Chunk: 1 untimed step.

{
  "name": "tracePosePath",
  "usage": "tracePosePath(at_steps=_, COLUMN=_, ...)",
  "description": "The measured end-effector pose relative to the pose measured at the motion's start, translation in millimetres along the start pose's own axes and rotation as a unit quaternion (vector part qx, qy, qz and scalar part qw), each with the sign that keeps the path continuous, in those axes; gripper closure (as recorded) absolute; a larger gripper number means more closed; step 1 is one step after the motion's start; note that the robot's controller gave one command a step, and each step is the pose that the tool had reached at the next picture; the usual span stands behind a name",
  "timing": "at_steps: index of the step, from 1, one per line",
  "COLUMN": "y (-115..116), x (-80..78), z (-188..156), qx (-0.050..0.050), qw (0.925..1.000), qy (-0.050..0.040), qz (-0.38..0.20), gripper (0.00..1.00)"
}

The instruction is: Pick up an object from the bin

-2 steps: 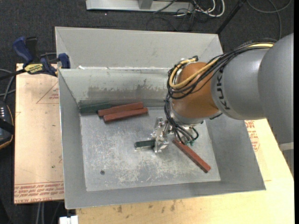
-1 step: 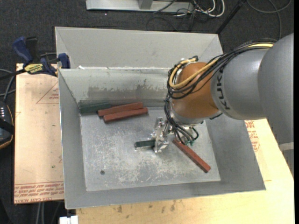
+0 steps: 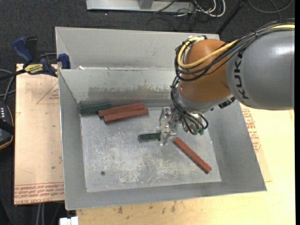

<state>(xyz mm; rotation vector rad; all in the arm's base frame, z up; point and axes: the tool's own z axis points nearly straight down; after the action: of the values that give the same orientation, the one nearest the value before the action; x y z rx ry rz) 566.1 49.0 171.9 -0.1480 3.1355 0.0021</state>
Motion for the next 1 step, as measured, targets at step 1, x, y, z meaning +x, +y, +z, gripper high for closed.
tracePosePath(at_steps=1, y=0.0, x=0.0, z=0.0, qx=0.0, qw=1.0, qy=0.0, qz=0.0, gripper=1.0)
